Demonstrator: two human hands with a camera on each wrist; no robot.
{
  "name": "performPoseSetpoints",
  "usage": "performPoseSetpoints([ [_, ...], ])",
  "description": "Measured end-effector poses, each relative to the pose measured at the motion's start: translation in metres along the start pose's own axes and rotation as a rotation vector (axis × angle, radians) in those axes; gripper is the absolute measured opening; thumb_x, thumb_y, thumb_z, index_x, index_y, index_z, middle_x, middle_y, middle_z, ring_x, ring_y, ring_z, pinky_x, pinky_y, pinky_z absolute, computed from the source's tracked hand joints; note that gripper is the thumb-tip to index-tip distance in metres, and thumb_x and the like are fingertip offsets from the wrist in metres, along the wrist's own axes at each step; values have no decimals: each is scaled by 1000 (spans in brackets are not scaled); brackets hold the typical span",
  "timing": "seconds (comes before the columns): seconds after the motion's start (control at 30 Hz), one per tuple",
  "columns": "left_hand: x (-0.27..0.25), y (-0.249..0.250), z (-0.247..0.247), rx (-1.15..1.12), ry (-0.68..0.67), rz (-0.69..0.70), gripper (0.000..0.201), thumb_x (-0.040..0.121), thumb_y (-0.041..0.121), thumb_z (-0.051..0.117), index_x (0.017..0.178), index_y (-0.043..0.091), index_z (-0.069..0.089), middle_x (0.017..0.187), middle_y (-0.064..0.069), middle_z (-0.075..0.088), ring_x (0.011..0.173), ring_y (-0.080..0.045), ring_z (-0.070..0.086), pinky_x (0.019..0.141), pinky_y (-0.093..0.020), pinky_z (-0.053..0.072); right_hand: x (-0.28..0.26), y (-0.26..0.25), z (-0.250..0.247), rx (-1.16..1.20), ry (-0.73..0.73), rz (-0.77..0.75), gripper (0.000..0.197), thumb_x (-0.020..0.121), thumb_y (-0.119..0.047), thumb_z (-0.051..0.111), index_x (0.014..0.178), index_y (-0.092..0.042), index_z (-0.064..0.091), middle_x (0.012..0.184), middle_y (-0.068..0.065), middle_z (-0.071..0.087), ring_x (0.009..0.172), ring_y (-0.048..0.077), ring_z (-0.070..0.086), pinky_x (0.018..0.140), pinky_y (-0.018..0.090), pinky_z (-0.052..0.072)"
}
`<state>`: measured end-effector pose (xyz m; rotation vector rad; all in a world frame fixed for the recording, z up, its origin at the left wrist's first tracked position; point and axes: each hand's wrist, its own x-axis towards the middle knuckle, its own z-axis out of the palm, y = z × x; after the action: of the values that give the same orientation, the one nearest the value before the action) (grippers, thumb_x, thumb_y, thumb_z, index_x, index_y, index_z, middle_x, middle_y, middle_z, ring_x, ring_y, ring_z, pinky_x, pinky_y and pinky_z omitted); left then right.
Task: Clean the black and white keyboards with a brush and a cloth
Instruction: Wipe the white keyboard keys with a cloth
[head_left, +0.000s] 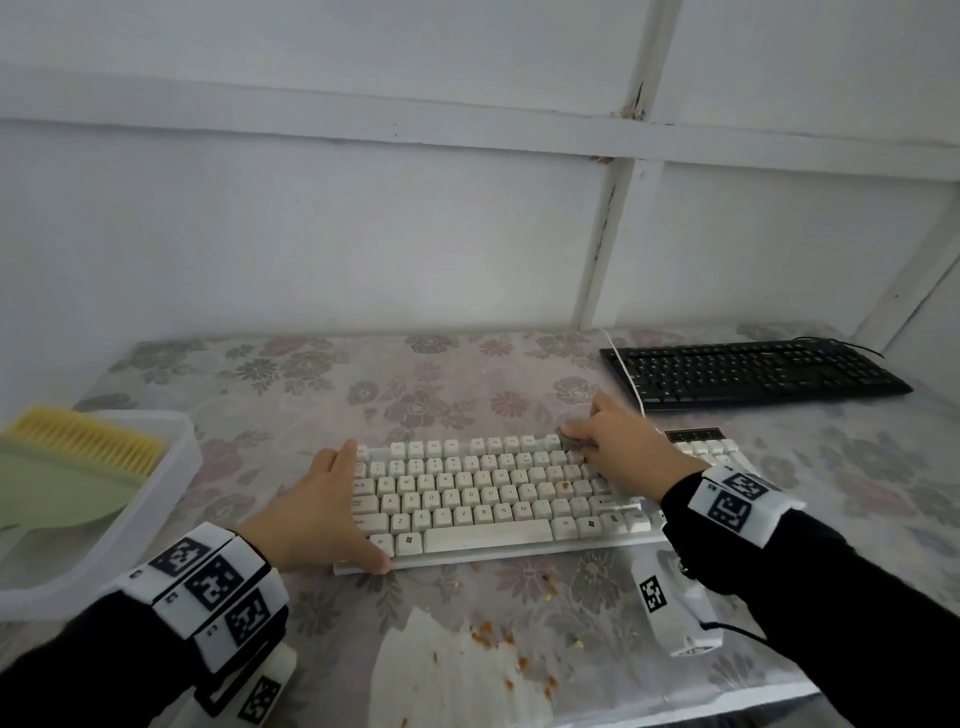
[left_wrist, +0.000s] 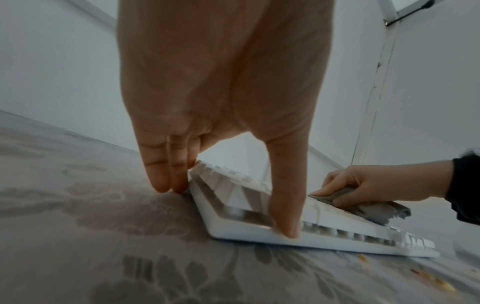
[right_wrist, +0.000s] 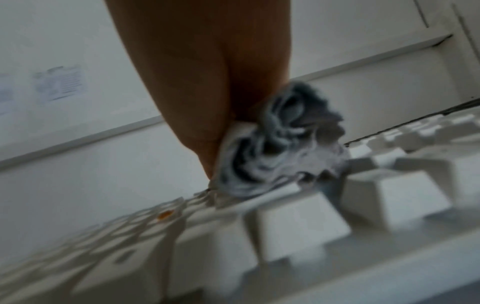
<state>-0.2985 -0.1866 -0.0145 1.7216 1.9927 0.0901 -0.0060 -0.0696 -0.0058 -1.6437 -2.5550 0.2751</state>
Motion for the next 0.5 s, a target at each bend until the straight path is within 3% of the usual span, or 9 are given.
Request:
performPoseSetpoints([
  [0.17,0,1,1,15,-12,-11,127,64,50,80,151,17,-6,146,0,14,130,-16,32,105,-28,36,-2,17,-4,11,37,-36,20,98,-22,50,91,-15,67,78,-9,32,66,9,44,55,15,28],
  [0.37,-1,1,1,1,-15,-11,125,65,48,79,151,17,-5,144,2,16,127,-15,33,102,-26,37,-9,50,-13,-178,-4,107,19,93,-8,48,91,-18,64,82,-5,32,67,15,48,51,18,28],
  [0.43,-1,1,0,2,-10,-9,125,64,48,79,151,17,-4,143,2,16,126,-15,34,101,-26,38,-11,55,-22,-225,-41,158,20,90,-5,48,92,-16,64,88,-1,34,70,18,49,57,22,35],
  [0.5,-1,1,1,3,-10,-11,124,64,48,80,151,17,-3,143,1,17,126,-15,34,102,-27,38,-11,57,-31,-271,-64,239,24,90,-4,47,97,-15,67,96,3,37,75,23,50,71,28,43],
])
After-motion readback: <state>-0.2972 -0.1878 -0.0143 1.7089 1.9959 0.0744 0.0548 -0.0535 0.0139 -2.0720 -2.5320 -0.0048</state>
